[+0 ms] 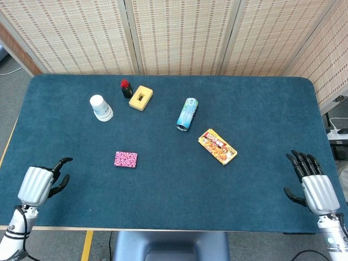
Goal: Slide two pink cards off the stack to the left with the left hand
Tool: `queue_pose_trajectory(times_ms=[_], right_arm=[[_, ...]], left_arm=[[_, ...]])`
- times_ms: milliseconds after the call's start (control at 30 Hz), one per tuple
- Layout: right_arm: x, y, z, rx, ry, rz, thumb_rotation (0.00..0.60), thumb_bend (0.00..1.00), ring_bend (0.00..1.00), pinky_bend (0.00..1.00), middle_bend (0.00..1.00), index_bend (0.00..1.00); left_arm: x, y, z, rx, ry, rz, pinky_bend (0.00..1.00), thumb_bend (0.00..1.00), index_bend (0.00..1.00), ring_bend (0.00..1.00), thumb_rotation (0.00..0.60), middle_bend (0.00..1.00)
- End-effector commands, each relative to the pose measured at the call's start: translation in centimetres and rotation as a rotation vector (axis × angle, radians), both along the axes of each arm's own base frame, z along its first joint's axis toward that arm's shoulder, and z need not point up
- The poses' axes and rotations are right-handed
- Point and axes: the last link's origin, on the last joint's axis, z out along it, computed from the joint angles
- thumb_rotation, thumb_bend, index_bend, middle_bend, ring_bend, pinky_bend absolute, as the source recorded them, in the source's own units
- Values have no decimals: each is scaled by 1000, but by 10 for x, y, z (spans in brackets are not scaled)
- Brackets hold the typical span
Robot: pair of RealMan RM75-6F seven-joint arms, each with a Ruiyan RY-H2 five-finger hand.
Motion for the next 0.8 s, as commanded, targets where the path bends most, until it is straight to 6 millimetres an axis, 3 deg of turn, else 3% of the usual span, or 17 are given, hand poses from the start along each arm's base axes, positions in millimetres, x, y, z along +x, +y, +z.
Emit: queue_pose_trajectory(times_ms=[33,167,400,800], right_arm=[[0,0,1,1,-4,-1,600,190,0,34,0,0],[1,2,4,-6,-22,8,600,190,0,34,0,0],[2,2,8,-42,-8,31,600,190,0,38,0,0],[4,7,15,-154,-11,68,600,194,0,40,0,0]], left_arm=[[13,13,-2,-67,-26,-30,1000,404,317,1000,600,1000],[46,49,-16,-255,14,-47,1000,418,313,1000,600,1000],[65,69,-32,-424,-4,18,1000,432,259,1000,600,1000],[90,91,-69,-543,-21,57,1000,433,189,1000,600,1000]])
